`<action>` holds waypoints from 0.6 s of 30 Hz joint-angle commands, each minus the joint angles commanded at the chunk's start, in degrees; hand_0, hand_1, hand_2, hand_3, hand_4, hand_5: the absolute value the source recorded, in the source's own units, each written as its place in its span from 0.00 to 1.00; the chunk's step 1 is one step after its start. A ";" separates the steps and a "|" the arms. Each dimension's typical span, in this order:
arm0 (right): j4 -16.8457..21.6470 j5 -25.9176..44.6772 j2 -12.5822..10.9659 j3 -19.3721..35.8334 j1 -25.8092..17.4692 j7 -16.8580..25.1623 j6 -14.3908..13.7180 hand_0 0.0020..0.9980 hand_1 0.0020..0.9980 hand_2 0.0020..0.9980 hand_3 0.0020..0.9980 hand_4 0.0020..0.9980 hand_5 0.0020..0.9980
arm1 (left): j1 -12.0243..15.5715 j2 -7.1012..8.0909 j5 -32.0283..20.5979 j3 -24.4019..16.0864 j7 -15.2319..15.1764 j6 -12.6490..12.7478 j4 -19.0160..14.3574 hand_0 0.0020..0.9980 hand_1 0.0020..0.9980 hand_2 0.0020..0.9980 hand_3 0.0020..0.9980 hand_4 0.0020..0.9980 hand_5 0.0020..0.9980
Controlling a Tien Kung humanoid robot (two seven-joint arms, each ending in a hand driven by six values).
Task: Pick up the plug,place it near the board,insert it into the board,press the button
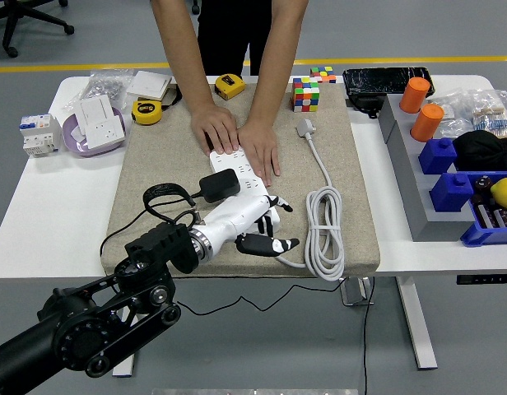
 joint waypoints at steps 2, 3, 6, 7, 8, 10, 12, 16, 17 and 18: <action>0.00 0.27 -0.03 -0.31 0.07 0.07 -0.02 0.85 0.73 0.71 0.66 0.96 0.60 | 0.00 0.23 1.15 -0.11 3.01 -3.25 -0.70 0.14 0.04 0.16 0.89 0.50 0.18; 0.00 0.34 -0.03 -0.36 0.10 0.10 -0.05 0.85 0.73 0.71 0.66 0.96 0.60 | 0.00 0.29 1.48 -0.08 3.96 -4.18 -1.00 0.14 0.04 0.16 0.89 0.50 0.18; 0.00 0.65 -0.01 -0.71 0.20 0.17 -0.07 0.85 0.73 0.70 0.66 0.95 0.61 | -0.02 0.21 2.19 -0.02 5.20 -5.11 -1.56 0.13 0.03 0.15 0.91 0.51 0.05; 0.00 0.72 0.00 -0.76 0.23 0.19 -0.08 0.85 0.73 0.70 0.66 0.95 0.61 | -0.04 0.12 2.47 -0.04 5.30 -4.98 -1.49 0.13 0.03 0.15 0.91 0.51 0.05; 0.00 0.77 0.01 -0.82 0.25 0.20 -0.08 0.85 0.73 0.70 0.66 0.95 0.61 | -0.05 0.06 2.68 -0.07 5.37 -4.90 -1.37 0.13 0.03 0.15 0.91 0.51 0.05; 0.00 0.90 0.00 -0.95 0.25 0.23 -0.09 0.85 0.73 0.70 0.65 0.95 0.61 | -0.09 0.05 2.87 -0.09 5.49 -4.96 -1.21 0.12 0.02 0.15 0.92 0.53 0.02; 0.00 0.71 -0.01 -0.71 0.25 0.18 -0.08 0.85 0.73 0.70 0.65 0.95 0.61 | -0.13 0.11 2.91 -0.05 5.56 -5.05 -1.05 0.12 0.02 0.15 0.92 0.53 0.02; 0.00 0.38 -0.04 -0.33 0.20 0.10 -0.06 0.85 0.73 0.70 0.65 0.95 0.61 | -0.26 0.20 3.16 -0.10 6.18 -6.19 -0.75 0.12 0.02 0.15 0.91 0.54 0.00; 0.00 0.34 -0.04 -0.27 0.19 0.09 -0.06 0.85 0.73 0.70 0.65 0.95 0.61 | -0.28 0.20 3.29 -0.10 6.33 -6.35 -0.69 0.12 0.02 0.15 0.91 0.54 0.00; 0.00 0.34 -0.05 -0.26 0.19 0.09 -0.06 0.85 0.73 0.70 0.65 0.95 0.61 | -0.29 0.20 3.44 -0.12 6.60 -6.60 -0.66 0.12 0.02 0.15 0.91 0.54 0.00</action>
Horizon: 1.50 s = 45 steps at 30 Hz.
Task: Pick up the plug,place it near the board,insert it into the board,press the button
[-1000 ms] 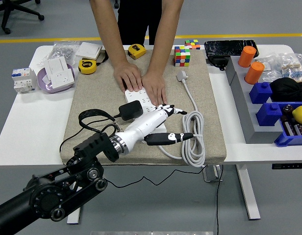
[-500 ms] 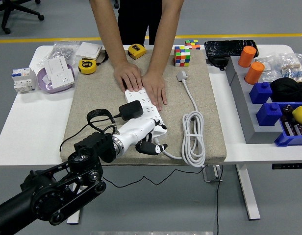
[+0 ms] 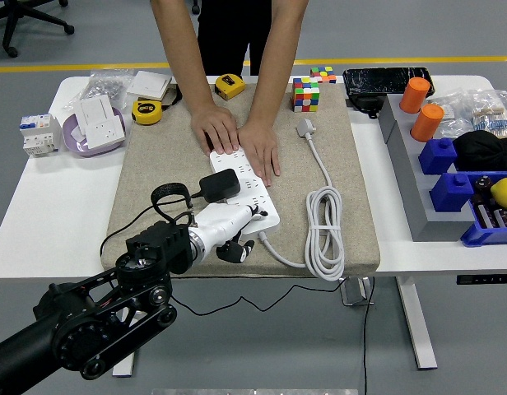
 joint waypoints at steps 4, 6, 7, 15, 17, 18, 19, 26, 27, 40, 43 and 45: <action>0.00 -0.06 0.01 0.15 0.02 0.00 -0.02 0.85 0.73 0.71 0.65 0.95 0.61 | 0.02 -0.02 0.73 -0.17 1.66 -1.11 -0.02 0.12 0.02 0.16 0.91 0.55 0.00; 0.00 -0.06 0.04 0.18 0.03 0.00 -0.01 0.85 0.73 0.71 0.65 0.95 0.61 | 0.02 0.01 0.89 -0.24 1.90 -1.16 -0.02 0.12 0.02 0.16 0.91 0.55 0.00; 0.00 -0.06 0.05 0.18 0.04 0.00 -0.01 0.85 0.73 0.71 0.65 0.95 0.61 | 0.01 0.01 0.94 -0.28 1.92 -1.15 0.01 0.12 0.02 0.16 0.91 0.55 0.00; 0.00 0.23 0.04 0.03 0.23 0.10 -0.07 0.85 0.73 0.70 0.65 0.95 0.61 | -0.11 0.14 0.89 -0.20 2.06 -1.93 0.24 0.12 0.03 0.15 0.91 0.55 0.00; 0.00 0.18 0.04 0.11 0.22 0.09 -0.07 0.85 0.73 0.70 0.65 0.95 0.61 | -0.12 0.16 0.76 -0.04 2.24 -2.43 0.24 0.12 0.02 0.15 0.89 0.55 0.00; 0.00 0.21 0.03 0.10 0.20 0.09 -0.07 0.85 0.73 0.70 0.65 0.95 0.61 | -0.13 0.18 0.65 0.03 2.28 -2.64 0.24 0.12 0.02 0.15 0.89 0.55 0.00; 0.00 0.12 0.02 0.18 0.19 0.07 -0.07 0.85 0.73 0.70 0.65 0.95 0.61 | -0.20 0.23 0.53 0.20 2.27 -2.85 0.24 0.12 0.02 0.15 0.89 0.55 0.00; 0.00 0.02 0.00 0.32 0.14 0.03 -0.07 0.85 0.73 0.70 0.65 0.95 0.61 | -0.44 0.25 0.74 0.58 2.78 -4.79 0.39 0.12 0.02 0.15 0.79 0.54 0.00; 0.00 0.04 -0.01 0.31 0.15 0.03 -0.07 0.85 0.73 0.70 0.65 0.95 0.61 | -0.51 0.29 0.81 0.66 2.96 -5.20 0.48 0.12 0.02 0.15 0.79 0.54 0.00; 0.00 0.14 0.04 0.12 0.18 0.00 -0.08 0.85 0.73 0.71 0.65 0.95 0.61 | 0.07 0.32 1.49 -1.40 1.12 -2.52 0.13 0.13 0.03 0.16 0.73 0.52 0.00; 0.00 0.38 0.11 -0.16 0.12 0.07 -0.11 0.85 0.73 0.71 0.65 0.95 0.61 | 0.95 0.13 -0.66 -3.22 -0.94 -1.73 -0.50 0.13 0.03 0.16 0.73 0.52 0.00; 0.00 0.38 0.17 -0.16 0.07 0.07 -0.10 0.85 0.73 0.71 0.65 0.95 0.61 | 1.96 0.01 -3.61 -4.66 -3.34 -0.13 -1.25 0.13 0.03 0.16 0.73 0.52 0.00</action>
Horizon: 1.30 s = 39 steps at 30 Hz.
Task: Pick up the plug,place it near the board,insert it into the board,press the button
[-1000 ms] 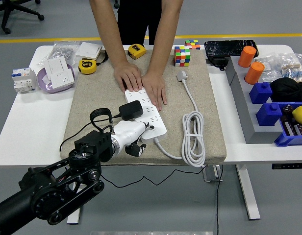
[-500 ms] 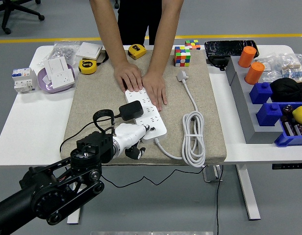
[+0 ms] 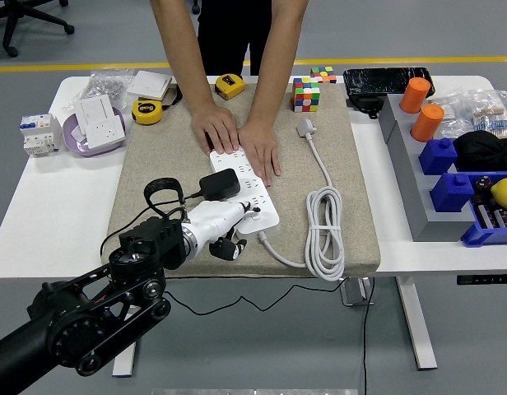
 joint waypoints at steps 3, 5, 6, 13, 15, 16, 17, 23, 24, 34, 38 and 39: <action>0.00 0.04 0.09 0.01 -0.15 0.02 -0.03 0.85 0.73 0.71 0.65 0.95 0.61 | 2.34 -0.62 -5.59 -3.51 -5.62 3.42 -1.34 0.28 0.24 0.31 0.70 0.54 0.14; 0.00 -0.40 0.20 0.47 -0.32 -0.09 0.02 0.85 0.73 0.71 0.65 0.95 0.61 | 4.22 -1.23 -10.14 -5.95 -9.67 6.46 -2.09 0.28 0.24 0.31 0.70 0.54 0.14; 0.00 -0.59 0.25 0.65 -0.38 -0.13 0.04 0.85 0.73 0.71 0.65 0.95 0.61 | 4.91 -1.40 -12.26 -6.79 -11.39 7.81 -2.38 0.28 0.24 0.31 0.70 0.54 0.14; 0.00 -0.01 0.56 0.23 -0.29 0.18 -0.12 0.85 0.73 0.70 0.65 0.95 0.61 | 12.26 -2.41 -29.39 -12.25 -24.40 15.61 -6.53 1.00 1.00 1.00 1.00 0.90 0.25; 0.00 -0.19 0.58 0.44 -0.32 0.14 -0.10 0.85 0.73 0.70 0.65 0.95 0.61 | 13.77 -2.46 -34.07 -13.24 -25.81 15.74 -7.08 1.00 1.00 1.00 1.00 0.90 0.25; 0.00 -0.37 0.58 0.68 -0.37 0.09 -0.10 0.85 0.73 0.70 0.65 0.95 0.61 | 14.59 -2.34 -36.31 -13.78 -26.49 16.04 -7.24 1.00 1.00 1.00 1.00 0.90 0.25; 0.00 -0.55 0.57 0.91 -0.42 0.04 -0.08 0.85 0.73 0.70 0.65 0.95 0.61 | 15.18 -2.20 -38.91 -14.15 -26.89 16.34 -7.29 1.00 1.00 1.00 1.00 0.90 0.25; 0.00 -1.13 0.50 1.57 -0.47 -0.11 -0.04 0.85 0.73 0.70 0.65 0.95 0.61 | 16.02 -0.92 -47.65 -15.32 -24.97 17.72 -6.71 1.00 1.00 1.00 1.00 0.92 0.24; 0.00 -0.91 0.51 1.37 -0.41 -0.04 -0.06 0.85 0.73 0.70 0.65 0.95 0.61 | 15.86 -0.61 -46.15 -15.24 -24.09 17.74 -6.56 1.00 1.00 1.00 1.00 0.92 0.24; 0.00 -0.91 0.57 1.51 -0.27 -0.11 -0.06 0.85 0.73 0.71 0.65 0.94 0.61 | 12.79 1.78 -22.90 -14.97 -11.01 12.86 -4.28 0.18 0.08 0.19 0.74 0.59 0.00; 0.00 -1.23 0.47 1.83 -0.29 -0.25 -0.03 0.85 0.73 0.71 0.65 0.95 0.61 | 11.10 2.43 -13.22 -12.93 -7.36 8.12 -4.87 0.14 0.04 0.15 0.74 0.63 0.00; 0.00 -1.07 0.46 1.70 -0.25 -0.21 -0.05 0.85 0.73 0.71 0.65 0.95 0.61 | 10.53 2.58 -10.98 -12.11 -6.71 7.07 -4.86 0.14 0.04 0.15 0.74 0.63 0.00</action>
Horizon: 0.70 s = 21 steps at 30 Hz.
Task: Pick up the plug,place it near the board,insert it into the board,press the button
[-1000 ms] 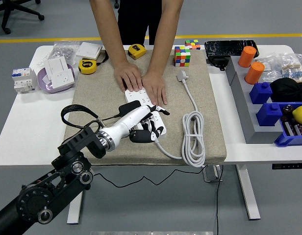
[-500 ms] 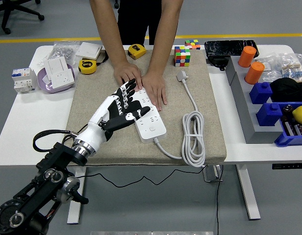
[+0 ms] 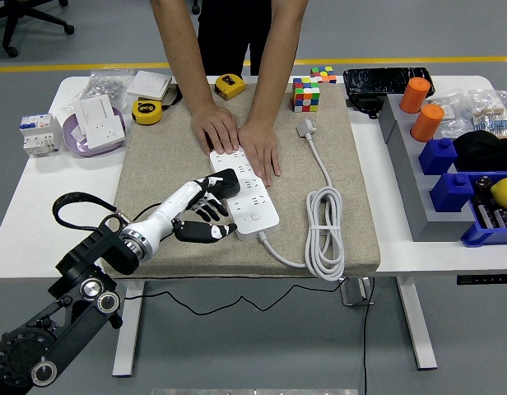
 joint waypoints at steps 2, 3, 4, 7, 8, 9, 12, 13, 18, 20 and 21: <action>0.00 0.49 0.00 -0.48 0.09 0.12 -0.05 0.85 0.73 0.71 0.65 0.95 0.61 | -1.11 0.05 5.21 1.56 1.03 -1.57 0.43 0.14 0.04 0.15 0.74 0.63 0.00; 0.00 0.77 0.00 -0.76 0.13 0.18 -0.08 0.85 0.73 0.71 0.65 0.95 0.61 | -1.67 -0.05 7.45 2.32 1.54 -2.16 0.81 0.14 0.04 0.15 0.74 0.63 0.00; 0.00 0.98 0.02 -0.96 0.15 0.22 -0.10 0.85 0.73 0.71 0.65 0.95 0.61 | -2.13 -0.16 9.98 2.94 1.92 -2.59 1.15 0.13 0.03 0.15 0.75 0.64 0.00; 0.00 0.79 0.11 -0.87 0.05 0.11 -0.02 0.85 0.73 0.71 0.65 0.95 0.61 | -3.44 -0.49 12.40 4.64 2.51 -3.17 2.28 0.13 0.03 0.15 0.75 0.64 0.00; 0.00 0.58 0.16 -0.72 -0.01 0.03 0.03 0.85 0.73 0.71 0.65 0.95 0.61 | -3.78 -0.58 12.69 5.10 2.63 -3.23 2.57 0.13 0.03 0.15 0.75 0.64 0.00; 0.00 0.51 0.18 -0.68 -0.04 0.00 0.04 0.85 0.73 0.71 0.65 0.95 0.61 | -3.92 -0.62 12.76 5.29 2.68 -3.25 2.70 0.13 0.03 0.15 0.75 0.64 0.00; 0.00 0.48 0.11 -0.82 0.00 -0.01 0.06 0.85 0.73 0.70 0.65 0.95 0.61 | -4.33 -0.76 12.82 5.88 2.82 -3.27 3.05 0.13 0.02 0.15 0.76 0.64 0.00; 0.00 0.55 0.06 -0.90 0.06 0.01 0.04 0.85 0.73 0.70 0.65 0.95 0.61 | -4.43 -0.79 12.80 5.98 2.87 -3.29 3.16 0.13 0.02 0.15 0.76 0.64 0.00; 0.00 0.74 -0.22 -1.26 0.20 0.06 0.00 0.85 0.73 0.70 0.65 0.95 0.61 | -5.14 -1.10 12.57 7.14 2.95 -2.98 3.99 0.13 0.02 0.15 0.78 0.64 0.00; 0.00 0.62 -0.25 -1.22 0.19 0.01 0.03 0.85 0.73 0.70 0.65 0.95 0.61 | -5.42 -1.28 12.38 7.62 2.91 -2.63 4.41 0.13 0.02 0.15 0.78 0.64 0.00; 0.00 0.66 -0.24 -1.32 0.18 0.02 0.04 0.85 0.73 0.70 0.65 0.95 0.61 | -5.64 -1.42 12.37 7.93 2.89 -2.46 4.72 0.13 0.02 0.15 0.78 0.64 0.00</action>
